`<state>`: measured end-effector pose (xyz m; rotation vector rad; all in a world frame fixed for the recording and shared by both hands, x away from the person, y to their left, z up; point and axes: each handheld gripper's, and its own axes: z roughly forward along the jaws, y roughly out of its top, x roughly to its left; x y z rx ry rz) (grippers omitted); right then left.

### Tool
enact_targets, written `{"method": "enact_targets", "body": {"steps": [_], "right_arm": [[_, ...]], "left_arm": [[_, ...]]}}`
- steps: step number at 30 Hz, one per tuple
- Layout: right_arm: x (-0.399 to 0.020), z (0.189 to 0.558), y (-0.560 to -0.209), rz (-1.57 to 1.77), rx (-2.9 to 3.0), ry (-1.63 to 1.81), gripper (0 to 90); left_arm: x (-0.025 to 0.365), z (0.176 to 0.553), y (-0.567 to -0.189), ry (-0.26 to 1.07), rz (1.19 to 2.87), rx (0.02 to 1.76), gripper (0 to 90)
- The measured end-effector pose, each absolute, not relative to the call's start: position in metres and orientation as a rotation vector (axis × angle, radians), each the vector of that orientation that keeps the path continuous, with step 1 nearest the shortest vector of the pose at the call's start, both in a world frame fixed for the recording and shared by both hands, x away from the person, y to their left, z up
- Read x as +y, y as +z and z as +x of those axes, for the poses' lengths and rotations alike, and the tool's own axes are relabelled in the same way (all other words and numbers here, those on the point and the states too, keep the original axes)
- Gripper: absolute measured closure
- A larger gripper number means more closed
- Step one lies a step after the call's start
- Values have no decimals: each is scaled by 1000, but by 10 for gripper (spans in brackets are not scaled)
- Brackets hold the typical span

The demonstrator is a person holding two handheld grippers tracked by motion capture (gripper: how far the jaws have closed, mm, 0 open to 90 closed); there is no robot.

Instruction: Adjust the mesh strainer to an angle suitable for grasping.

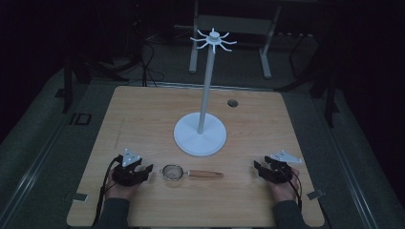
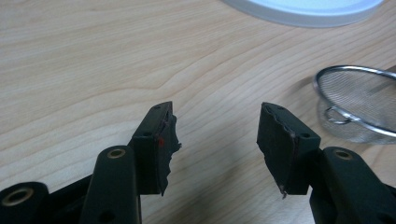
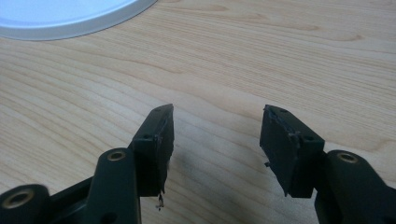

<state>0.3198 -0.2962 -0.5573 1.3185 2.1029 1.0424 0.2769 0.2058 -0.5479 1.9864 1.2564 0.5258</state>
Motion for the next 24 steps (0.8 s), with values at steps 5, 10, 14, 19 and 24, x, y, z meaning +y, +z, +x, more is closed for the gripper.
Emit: {"method": "enact_targets", "body": {"steps": [5, 10, 14, 19, 24], "right_arm": [[-297, 320, -557, 1321, 2102, 1046, 443], [-297, 320, -557, 1321, 2103, 1045, 442], [-297, 320, -557, 1324, 2105, 1045, 442], [-298, 320, -557, 1327, 2107, 1051, 442], [-298, 320, -557, 1330, 2111, 1048, 441]], "left_arm": [[204, 276, -537, 514, 1986, 1216, 464], [202, 276, -528, 496, 1981, 1171, 486], [194, 280, -519, 469, 2022, 1102, 503], [184, 288, -510, 438, 2065, 1043, 518], [165, 297, -499, 415, 2157, 954, 519]]}}
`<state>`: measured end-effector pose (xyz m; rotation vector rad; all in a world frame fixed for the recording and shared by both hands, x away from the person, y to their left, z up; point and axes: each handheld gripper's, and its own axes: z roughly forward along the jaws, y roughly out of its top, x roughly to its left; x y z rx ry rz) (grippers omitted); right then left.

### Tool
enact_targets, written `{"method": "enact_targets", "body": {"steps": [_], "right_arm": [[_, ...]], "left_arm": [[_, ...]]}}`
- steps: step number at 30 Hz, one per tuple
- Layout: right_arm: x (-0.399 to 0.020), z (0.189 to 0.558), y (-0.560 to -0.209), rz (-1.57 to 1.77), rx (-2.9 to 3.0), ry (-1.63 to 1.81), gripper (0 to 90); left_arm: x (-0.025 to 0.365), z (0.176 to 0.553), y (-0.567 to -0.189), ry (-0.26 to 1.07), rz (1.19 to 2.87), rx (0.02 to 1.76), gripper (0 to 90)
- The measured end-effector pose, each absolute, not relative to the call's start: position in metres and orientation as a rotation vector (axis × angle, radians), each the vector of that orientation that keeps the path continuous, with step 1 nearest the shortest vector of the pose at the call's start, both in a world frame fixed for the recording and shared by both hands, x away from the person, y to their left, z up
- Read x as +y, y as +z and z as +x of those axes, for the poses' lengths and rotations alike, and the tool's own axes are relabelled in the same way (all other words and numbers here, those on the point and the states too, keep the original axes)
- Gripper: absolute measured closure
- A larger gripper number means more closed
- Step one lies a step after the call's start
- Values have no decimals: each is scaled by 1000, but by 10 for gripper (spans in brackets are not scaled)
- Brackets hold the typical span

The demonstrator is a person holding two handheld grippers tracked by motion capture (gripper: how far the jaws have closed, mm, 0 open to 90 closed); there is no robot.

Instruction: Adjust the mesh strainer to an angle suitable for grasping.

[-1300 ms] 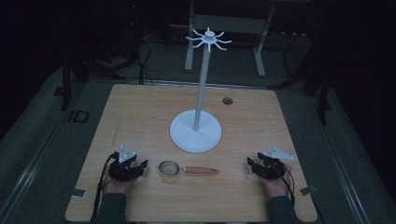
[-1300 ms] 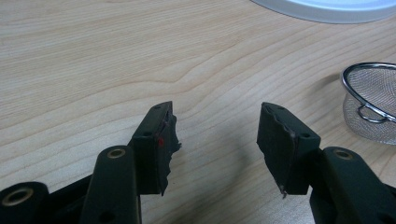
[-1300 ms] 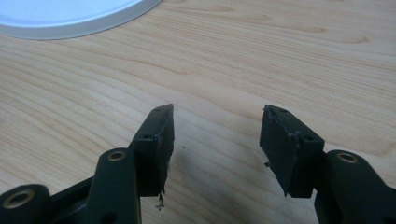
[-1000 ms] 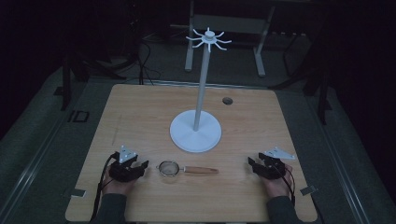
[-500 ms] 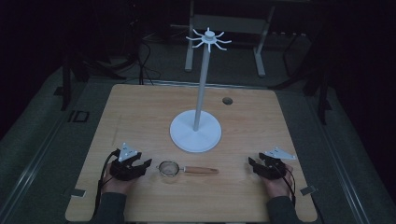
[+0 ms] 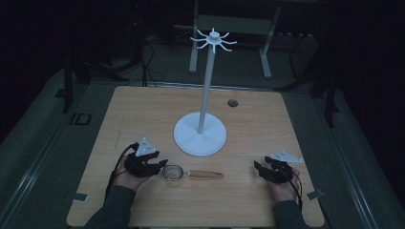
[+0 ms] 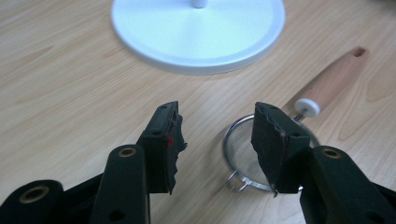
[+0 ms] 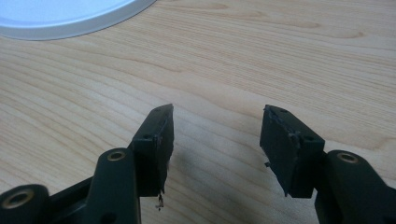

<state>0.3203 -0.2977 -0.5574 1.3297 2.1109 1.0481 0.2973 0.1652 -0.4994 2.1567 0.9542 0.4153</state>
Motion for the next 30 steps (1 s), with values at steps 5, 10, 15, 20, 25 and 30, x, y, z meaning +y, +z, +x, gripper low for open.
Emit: {"method": "enact_targets", "body": {"steps": [5, 10, 15, 20, 25, 30], "right_arm": [[-298, 320, -557, 1331, 2112, 1047, 441], [-299, 321, -558, 1328, 2114, 1049, 438], [-300, 321, -558, 1334, 2114, 1049, 438], [-300, 321, -558, 1333, 2117, 1047, 438], [-300, 321, -558, 1333, 2119, 1049, 437], [-301, 321, -558, 1337, 2121, 1050, 436]], "left_arm": [[149, 303, -495, 407, 2216, 887, 531], [130, 309, -492, 385, 2267, 832, 545], [113, 313, -493, 363, 2306, 787, 538], [91, 316, -498, 339, 2372, 718, 539], [73, 318, -502, 307, 2428, 664, 555], [57, 321, -506, 276, 2480, 606, 567]]}}
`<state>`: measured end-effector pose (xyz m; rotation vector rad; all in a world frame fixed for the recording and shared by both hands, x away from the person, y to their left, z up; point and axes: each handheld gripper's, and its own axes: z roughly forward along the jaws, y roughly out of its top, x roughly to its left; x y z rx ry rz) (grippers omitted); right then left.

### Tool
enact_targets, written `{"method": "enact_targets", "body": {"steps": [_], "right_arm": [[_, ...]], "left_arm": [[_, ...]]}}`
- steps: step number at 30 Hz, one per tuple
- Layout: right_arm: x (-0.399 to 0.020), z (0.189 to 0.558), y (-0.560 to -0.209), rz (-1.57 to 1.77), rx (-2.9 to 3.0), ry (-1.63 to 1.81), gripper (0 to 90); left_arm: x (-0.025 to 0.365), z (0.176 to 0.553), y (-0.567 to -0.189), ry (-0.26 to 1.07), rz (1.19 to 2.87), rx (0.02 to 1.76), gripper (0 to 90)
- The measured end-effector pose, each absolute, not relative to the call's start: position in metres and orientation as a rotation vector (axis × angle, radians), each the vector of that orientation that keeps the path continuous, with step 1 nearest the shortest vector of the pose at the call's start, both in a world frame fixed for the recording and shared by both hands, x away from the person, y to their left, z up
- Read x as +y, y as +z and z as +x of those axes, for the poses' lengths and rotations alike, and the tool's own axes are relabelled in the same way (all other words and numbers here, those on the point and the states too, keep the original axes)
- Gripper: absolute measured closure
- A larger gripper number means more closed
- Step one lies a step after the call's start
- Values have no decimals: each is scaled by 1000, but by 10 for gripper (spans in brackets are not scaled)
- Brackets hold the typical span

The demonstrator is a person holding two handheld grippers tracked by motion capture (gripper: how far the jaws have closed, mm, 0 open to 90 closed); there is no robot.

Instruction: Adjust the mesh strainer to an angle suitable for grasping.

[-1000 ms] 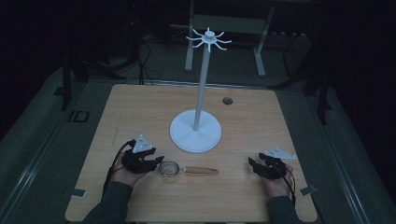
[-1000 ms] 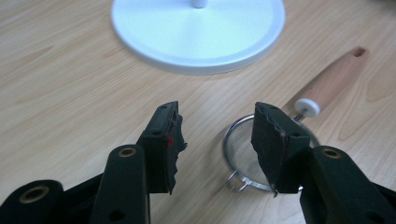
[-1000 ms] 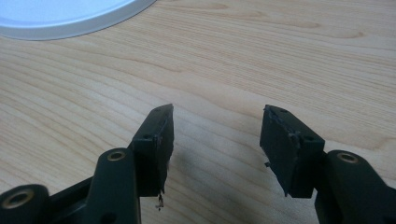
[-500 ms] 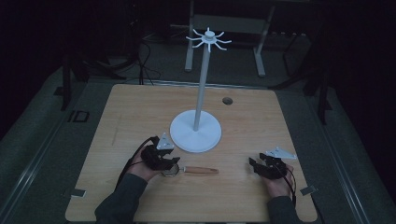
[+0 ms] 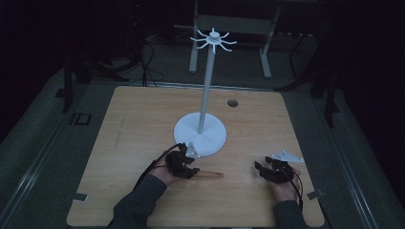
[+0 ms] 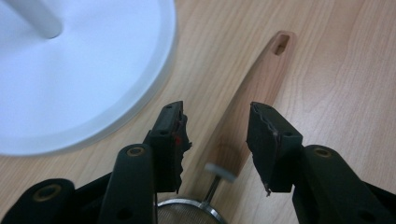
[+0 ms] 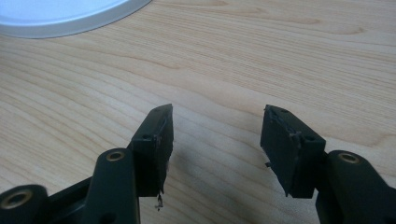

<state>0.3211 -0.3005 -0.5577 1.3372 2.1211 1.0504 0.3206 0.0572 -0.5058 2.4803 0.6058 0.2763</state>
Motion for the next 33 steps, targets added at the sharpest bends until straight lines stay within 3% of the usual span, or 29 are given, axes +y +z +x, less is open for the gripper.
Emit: {"method": "enact_targets", "body": {"steps": [11, 21, 33], "right_arm": [[-301, 321, -558, 1336, 2125, 1046, 435], [-302, 321, -558, 1339, 2126, 1046, 434], [-302, 321, -558, 1346, 2129, 1047, 431]], "left_arm": [[32, 326, -522, 163, 2575, 556, 613], [37, 335, -520, 197, 2622, 660, 664], [28, 353, -524, 97, 2688, 719, 630]]}}
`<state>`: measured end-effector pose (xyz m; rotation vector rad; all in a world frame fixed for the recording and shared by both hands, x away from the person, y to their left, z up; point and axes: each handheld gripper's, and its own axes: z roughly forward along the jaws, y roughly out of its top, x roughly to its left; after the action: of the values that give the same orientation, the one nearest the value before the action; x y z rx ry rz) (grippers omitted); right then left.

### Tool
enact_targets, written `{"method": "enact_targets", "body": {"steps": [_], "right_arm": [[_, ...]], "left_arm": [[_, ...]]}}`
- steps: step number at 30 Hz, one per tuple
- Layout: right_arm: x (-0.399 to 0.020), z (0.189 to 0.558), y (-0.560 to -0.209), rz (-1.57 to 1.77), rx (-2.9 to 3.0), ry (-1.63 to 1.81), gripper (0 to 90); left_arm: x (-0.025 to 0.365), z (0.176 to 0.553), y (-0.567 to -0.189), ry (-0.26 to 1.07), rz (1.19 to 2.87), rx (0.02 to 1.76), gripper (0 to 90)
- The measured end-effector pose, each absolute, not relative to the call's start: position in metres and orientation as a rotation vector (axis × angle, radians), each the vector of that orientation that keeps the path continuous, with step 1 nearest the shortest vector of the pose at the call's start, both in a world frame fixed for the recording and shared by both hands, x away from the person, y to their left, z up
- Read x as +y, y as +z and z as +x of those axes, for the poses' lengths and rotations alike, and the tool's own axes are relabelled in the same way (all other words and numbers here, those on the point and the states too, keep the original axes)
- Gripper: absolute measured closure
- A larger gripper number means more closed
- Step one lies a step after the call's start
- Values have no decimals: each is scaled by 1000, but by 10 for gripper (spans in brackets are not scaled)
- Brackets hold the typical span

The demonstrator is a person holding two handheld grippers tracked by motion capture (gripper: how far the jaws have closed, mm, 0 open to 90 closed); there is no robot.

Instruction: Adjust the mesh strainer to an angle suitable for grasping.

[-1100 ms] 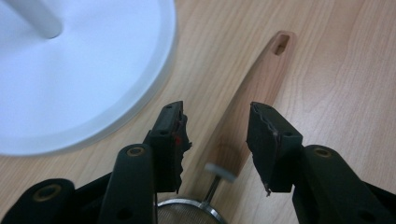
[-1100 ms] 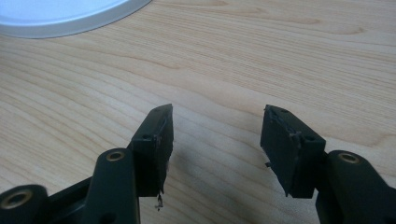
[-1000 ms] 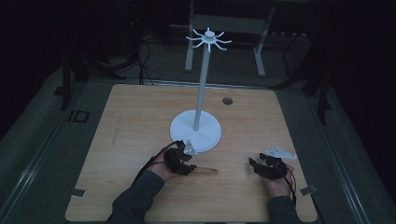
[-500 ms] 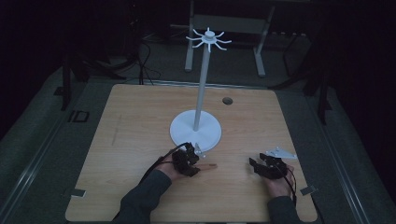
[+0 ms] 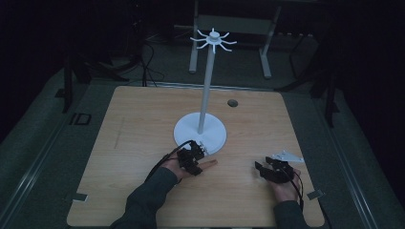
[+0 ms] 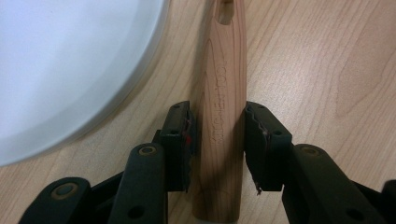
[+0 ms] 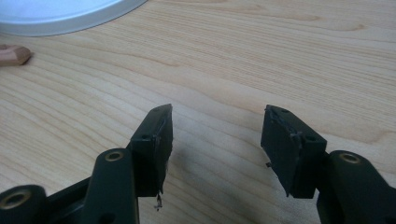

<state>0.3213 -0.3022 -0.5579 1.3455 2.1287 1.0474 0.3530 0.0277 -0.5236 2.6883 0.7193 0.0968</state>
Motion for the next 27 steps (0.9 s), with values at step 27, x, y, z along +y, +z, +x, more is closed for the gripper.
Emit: {"method": "enact_targets", "body": {"steps": [27], "right_arm": [[-302, 321, -558, 1342, 2132, 1034, 428]], "left_arm": [[24, 357, -509, 105, 2679, 762, 679]]}}
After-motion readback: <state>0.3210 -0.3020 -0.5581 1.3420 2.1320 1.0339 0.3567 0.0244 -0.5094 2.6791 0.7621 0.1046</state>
